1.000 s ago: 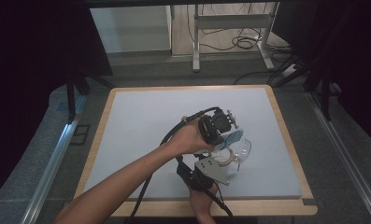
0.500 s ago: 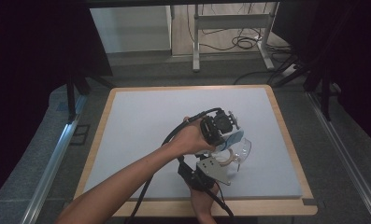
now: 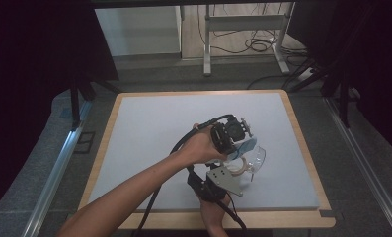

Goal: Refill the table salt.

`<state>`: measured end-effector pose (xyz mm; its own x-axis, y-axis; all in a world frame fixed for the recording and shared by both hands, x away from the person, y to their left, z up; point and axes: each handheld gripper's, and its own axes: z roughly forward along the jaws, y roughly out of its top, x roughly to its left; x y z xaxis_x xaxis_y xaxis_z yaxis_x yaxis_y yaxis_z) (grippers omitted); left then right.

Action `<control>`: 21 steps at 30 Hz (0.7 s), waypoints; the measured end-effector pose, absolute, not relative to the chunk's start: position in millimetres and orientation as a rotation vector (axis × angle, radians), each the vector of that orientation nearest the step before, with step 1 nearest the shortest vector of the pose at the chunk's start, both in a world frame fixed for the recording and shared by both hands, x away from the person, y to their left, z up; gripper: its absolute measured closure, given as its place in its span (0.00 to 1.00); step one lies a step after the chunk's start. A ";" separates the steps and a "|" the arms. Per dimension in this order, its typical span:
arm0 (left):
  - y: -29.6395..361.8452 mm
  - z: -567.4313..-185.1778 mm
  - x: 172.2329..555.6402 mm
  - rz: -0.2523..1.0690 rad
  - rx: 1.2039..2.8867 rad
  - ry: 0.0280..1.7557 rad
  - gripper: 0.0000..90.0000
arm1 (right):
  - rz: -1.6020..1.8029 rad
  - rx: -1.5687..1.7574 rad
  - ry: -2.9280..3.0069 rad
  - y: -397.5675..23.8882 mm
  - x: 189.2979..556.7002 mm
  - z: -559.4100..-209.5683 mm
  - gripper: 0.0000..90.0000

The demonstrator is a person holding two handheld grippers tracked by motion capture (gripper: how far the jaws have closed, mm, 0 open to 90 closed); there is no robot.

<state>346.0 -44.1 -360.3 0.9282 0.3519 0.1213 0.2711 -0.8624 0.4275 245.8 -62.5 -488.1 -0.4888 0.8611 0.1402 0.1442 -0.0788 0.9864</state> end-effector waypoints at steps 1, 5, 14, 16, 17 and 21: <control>-43.8 -360.2 346.1 0.272 2.673 0.451 0.99 | 1.621 1.094 1.629 -62.6 245.8 -488.0 0.50; -42.3 -360.1 346.2 0.265 2.669 0.457 0.99 | 1.616 1.091 1.633 -62.4 245.7 -488.0 0.50; -39.0 -361.3 346.7 0.247 2.642 0.465 0.99 | 1.610 1.088 1.637 -62.7 245.3 -489.7 0.50; -38.2 -361.0 346.6 0.246 2.638 0.468 0.99 | 1.606 1.085 1.640 -62.8 245.3 -489.9 0.50; -37.5 -360.8 346.7 0.243 2.635 0.467 0.99 | 1.604 1.083 1.641 -62.9 245.3 -490.0 0.50; -34.4 -359.5 348.0 0.227 2.612 0.470 0.99 | 1.601 1.082 1.645 -63.3 245.5 -490.5 0.50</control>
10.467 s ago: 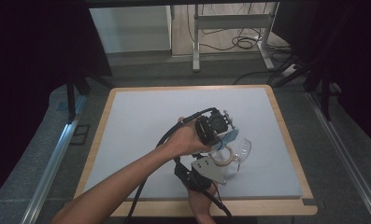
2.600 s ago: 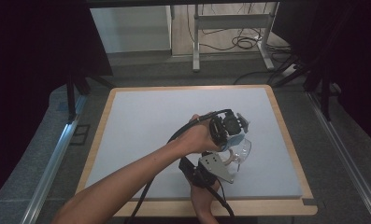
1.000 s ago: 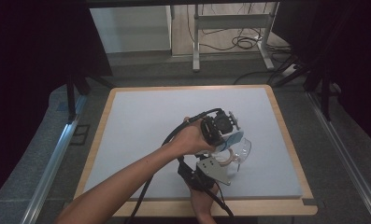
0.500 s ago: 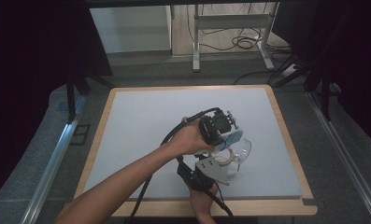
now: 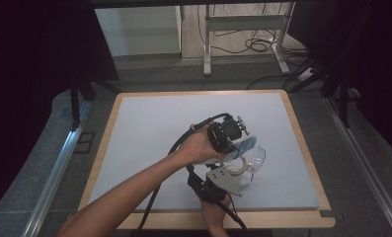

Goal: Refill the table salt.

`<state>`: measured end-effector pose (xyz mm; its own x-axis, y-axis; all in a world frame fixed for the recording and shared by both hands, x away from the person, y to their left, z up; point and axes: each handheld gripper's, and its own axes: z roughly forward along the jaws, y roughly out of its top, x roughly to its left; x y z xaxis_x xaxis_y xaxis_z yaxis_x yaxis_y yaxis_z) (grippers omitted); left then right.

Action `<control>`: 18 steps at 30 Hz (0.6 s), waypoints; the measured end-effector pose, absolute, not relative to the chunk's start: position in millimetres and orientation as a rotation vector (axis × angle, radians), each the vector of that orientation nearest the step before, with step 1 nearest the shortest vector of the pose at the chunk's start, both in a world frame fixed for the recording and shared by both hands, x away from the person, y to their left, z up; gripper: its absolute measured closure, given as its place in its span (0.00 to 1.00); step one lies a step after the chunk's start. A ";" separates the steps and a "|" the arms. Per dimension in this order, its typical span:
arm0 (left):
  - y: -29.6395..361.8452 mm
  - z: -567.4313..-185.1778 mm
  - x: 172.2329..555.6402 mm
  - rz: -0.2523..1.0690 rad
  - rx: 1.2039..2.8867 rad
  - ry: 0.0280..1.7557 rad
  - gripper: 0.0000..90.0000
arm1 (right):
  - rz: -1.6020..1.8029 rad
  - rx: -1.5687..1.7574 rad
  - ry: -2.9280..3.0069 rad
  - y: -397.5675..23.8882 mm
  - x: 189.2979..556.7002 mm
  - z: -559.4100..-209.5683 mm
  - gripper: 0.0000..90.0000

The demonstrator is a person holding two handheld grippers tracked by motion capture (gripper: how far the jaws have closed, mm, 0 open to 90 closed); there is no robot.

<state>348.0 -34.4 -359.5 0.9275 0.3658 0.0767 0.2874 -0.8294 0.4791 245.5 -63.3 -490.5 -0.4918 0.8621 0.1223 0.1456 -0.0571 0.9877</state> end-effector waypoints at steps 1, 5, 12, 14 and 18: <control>-33.3 -358.9 348.1 0.219 2.602 0.477 0.99 | 1.600 1.082 1.645 -63.5 245.5 -490.6 0.50; -31.9 -358.9 347.8 0.216 2.600 0.476 0.99 | 1.596 1.077 1.647 -63.9 245.6 -491.6 0.50; -29.2 -359.8 347.6 0.207 2.593 0.471 0.99 | 1.594 1.084 1.655 -64.0 244.2 -495.5 0.50; -28.0 -360.2 347.6 0.205 2.592 0.471 0.99 | 1.591 1.083 1.659 -64.3 243.9 -496.3 0.50; -23.4 -360.4 347.0 0.190 2.577 0.484 0.99 | 1.573 1.075 1.661 -63.6 242.4 -499.6 0.50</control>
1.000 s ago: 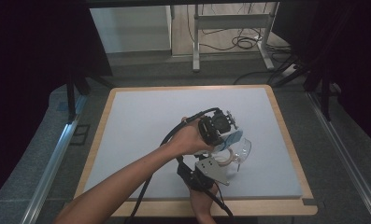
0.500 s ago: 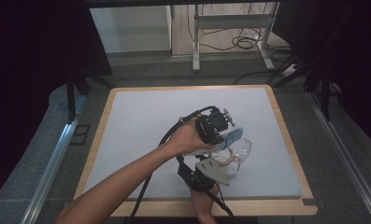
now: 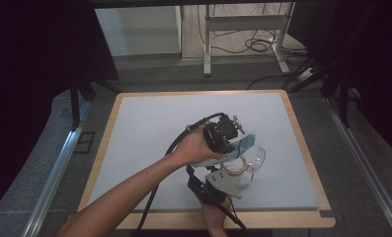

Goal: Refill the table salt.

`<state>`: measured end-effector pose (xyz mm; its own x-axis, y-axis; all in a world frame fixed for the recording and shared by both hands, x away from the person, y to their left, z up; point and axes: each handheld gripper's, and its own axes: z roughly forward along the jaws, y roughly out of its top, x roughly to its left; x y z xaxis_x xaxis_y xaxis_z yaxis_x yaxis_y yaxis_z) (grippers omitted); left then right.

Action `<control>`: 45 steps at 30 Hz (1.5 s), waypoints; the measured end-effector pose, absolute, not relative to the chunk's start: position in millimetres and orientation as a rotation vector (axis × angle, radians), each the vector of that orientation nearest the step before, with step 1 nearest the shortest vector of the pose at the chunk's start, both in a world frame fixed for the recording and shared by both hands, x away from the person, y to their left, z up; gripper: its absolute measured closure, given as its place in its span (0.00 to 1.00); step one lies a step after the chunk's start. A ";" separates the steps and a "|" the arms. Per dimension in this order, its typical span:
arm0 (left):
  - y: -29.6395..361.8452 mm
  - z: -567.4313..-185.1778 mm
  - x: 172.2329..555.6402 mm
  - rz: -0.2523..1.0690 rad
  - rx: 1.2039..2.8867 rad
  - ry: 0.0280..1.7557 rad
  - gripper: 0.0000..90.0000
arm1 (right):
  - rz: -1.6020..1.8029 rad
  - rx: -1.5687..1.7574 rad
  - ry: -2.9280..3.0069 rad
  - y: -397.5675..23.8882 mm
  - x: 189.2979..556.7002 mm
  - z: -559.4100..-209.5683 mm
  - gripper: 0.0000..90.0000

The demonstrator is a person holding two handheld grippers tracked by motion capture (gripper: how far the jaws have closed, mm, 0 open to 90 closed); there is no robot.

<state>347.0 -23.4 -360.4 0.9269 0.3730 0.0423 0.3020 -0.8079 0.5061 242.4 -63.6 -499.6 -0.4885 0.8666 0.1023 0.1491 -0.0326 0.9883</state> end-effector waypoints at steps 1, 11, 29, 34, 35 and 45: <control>-21.9 -360.8 347.0 0.185 2.572 0.488 0.99 | 1.569 1.076 1.664 -63.4 241.6 -500.7 0.50; -7.8 -368.3 347.4 0.147 2.529 0.503 0.99 | 1.555 1.090 1.662 -60.8 238.4 -513.5 0.49; 2.0 -370.4 345.9 0.130 2.467 0.505 0.99 | 1.527 1.080 1.671 -63.4 235.0 -519.5 0.48; 10.5 -369.6 344.6 0.129 2.435 0.515 0.99 | 1.518 1.087 1.680 -64.8 235.1 -523.5 0.48; 12.8 -369.3 344.9 0.129 2.431 0.512 0.99 | 1.517 1.087 1.684 -64.9 234.9 -524.1 0.48; 29.2 -370.1 344.9 0.115 2.367 0.534 0.99 | 1.505 1.096 1.706 -65.6 235.2 -526.8 0.46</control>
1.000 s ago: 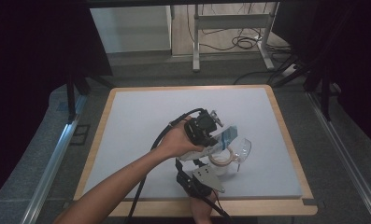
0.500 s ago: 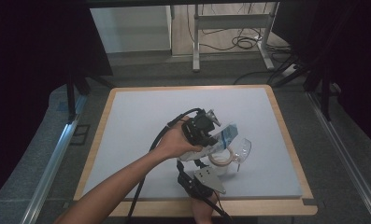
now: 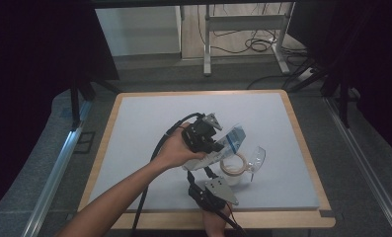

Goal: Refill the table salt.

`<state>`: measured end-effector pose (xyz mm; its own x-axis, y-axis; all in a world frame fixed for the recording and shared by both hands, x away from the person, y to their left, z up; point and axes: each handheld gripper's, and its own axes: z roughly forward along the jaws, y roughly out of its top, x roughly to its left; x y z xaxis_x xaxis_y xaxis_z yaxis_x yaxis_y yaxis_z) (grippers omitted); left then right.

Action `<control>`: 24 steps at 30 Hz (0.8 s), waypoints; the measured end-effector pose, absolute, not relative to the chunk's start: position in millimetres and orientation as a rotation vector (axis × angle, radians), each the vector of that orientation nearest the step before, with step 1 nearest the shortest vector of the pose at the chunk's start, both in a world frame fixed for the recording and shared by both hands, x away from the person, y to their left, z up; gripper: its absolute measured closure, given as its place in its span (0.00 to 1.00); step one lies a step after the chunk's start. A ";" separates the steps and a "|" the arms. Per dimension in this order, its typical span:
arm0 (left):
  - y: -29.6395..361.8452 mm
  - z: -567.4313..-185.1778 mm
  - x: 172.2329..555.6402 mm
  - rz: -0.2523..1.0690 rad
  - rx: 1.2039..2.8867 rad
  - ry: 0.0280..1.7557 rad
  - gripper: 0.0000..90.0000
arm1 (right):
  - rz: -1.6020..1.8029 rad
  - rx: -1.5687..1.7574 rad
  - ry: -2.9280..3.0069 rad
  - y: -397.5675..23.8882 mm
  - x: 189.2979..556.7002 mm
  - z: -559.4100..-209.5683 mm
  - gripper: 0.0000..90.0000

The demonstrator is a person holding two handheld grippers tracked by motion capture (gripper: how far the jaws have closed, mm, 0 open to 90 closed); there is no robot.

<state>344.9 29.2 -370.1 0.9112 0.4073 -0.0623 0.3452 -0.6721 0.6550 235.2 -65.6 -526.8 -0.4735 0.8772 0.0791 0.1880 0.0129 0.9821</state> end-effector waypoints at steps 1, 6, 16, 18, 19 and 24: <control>29.9 -370.2 344.8 0.116 2.363 0.536 0.99 | 1.503 1.097 1.705 -65.5 235.2 -527.1 0.46; 33.9 -369.9 345.0 0.127 2.342 0.541 0.99 | 1.502 1.099 1.711 -66.8 235.9 -527.9 0.46; 54.7 -368.8 353.3 0.156 2.255 0.599 0.99 | 1.499 1.092 1.747 -71.1 237.8 -527.2 0.44; 61.6 -368.7 355.7 0.161 2.239 0.618 0.99 | 1.493 1.079 1.757 -71.7 237.5 -526.9 0.44; 64.3 -368.9 356.4 0.164 2.231 0.625 0.99 | 1.488 1.073 1.760 -72.0 237.6 -527.2 0.44; 83.7 -372.6 361.2 0.180 2.177 0.689 0.99 | 1.484 1.072 1.787 -74.3 237.8 -528.8 0.44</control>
<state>361.2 83.7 -372.6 0.8394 0.5337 -0.1024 0.4155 -0.5090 0.7538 237.8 -74.3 -528.8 -0.5122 0.8567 0.0613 0.2176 0.0604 0.9742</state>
